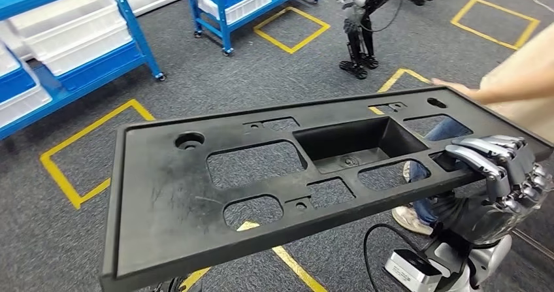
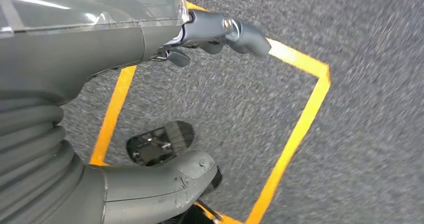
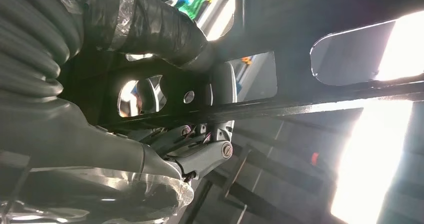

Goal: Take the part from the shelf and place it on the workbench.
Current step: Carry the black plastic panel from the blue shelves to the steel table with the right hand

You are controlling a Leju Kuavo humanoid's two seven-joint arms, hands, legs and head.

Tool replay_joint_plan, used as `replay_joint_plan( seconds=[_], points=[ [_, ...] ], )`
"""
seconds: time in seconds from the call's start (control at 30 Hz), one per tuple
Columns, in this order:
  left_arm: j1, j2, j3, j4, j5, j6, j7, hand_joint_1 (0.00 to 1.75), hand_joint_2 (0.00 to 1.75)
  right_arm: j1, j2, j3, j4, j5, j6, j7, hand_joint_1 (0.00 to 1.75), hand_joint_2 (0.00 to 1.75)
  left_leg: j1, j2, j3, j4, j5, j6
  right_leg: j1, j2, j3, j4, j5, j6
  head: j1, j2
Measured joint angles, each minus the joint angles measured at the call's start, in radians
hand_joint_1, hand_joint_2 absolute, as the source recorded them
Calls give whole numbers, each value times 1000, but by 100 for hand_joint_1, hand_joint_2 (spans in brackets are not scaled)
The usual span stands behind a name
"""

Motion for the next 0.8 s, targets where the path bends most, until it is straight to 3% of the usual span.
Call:
replay_joint_plan(
  seconds=[0.07, 0.1, 0.17, 0.23, 0.27, 0.37, 0.43, 0.5, 0.53, 0.57, 0.6, 0.67, 0.73, 0.8],
  points=[
    [6, 0, 0, 0, 1, 1, 0, 0, 175, 4, 0, -2, 2, -7, 0, -7, 175, 175, -2, 28, -5, 1, 0, 0, -2, -10, -31, 83, -28, 4, 0, 0],
    [7, 0, 0, 0, 2, 2, 1, 0, 175, 5, 0, -4, 2, -10, 0, -11, 175, 175, -1, 41, -6, 3, -1, -1, -3, -14, -18, 71, -15, 6, 0, 0],
    [6, 0, 0, 0, 3, 4, 1, 0, 175, 7, 0, -8, 2, -13, 0, -15, 175, 175, -1, 62, -7, 10, -5, -6, -5, -40, 61, -54, 42, 7, 0, 0],
    [4, 0, 0, 0, 4, 3, 1, 0, 175, 7, 0, -11, 2, -13, 0, -17, 175, 175, -5, 78, -7, 19, -13, -16, 0, -74, 130, -169, 73, 0, 0, 0],
    [3, 1, 0, 0, 4, 3, 1, 0, 175, 7, 0, -12, 2, -13, 0, -17, 175, 175, -7, 85, -7, 24, -16, -21, 3, -82, 141, -193, 75, -5, 0, 0],
    [-1, 1, 0, 0, 8, 5, 0, 0, 175, 7, 0, -16, 1, -15, 0, -18, 175, 175, -7, 102, -5, 29, -23, -34, 6, -58, 137, -197, 77, -23, 0, 0],
    [-7, 2, 0, -1, 10, 6, -1, 0, 175, 3, 1, -19, 0, -17, 0, -19, 175, 175, -1, 69, -20, 69, -56, -45, 2, -39, 137, -200, 82, -34, 0, 0],
    [-9, 2, 1, -1, 11, 7, -1, 0, 175, 0, 4, -19, 0, -16, 0, -20, 175, 175, 3, 20, -69, 184, -120, -52, 0, -19, 135, -201, 85, -41, 0, 0],
    [-7, 2, 1, -1, 11, 6, 0, 0, 175, 0, 6, -19, 0, -14, 0, -20, 175, 175, 4, 9, -99, 249, -147, -54, 1, -8, 134, -201, 86, -43, 0, 0],
    [-6, 2, 1, -1, 11, 6, 0, 0, 175, 0, 7, -19, 0, -12, 0, -21, 175, 175, 4, 3, -121, 295, -158, -54, 2, 5, 134, -200, 86, -44, 0, 0],
    [-5, 2, 1, -1, 11, 6, 0, 0, 175, 0, 9, -19, 0, -10, 0, -21, 175, 175, 4, 0, -130, 309, -151, -52, 3, 19, 133, -198, 87, -44, 0, 0],
    [-6, 2, 1, -1, 11, 5, 0, 0, 175, -1, 10, -19, 0, -8, 0, -20, 175, 175, 4, -12, -98, 230, -86, -45, 3, 46, 133, -195, 87, -44, 0, 0],
    [-9, 3, 1, -1, 12, 4, 0, 0, 175, -2, 10, -20, 0, -7, 0, -19, 175, 175, 5, -57, -44, 104, -29, -36, 2, 71, 130, -192, 88, -41, 0, 0],
    [-12, 3, 1, -1, 12, 3, 0, 0, 175, -4, 11, -20, 0, -5, 0, -17, 175, 175, 4, -86, -20, 46, -17, -31, -2, 92, 122, -192, 94, -30, 0, 0]
  ],
)
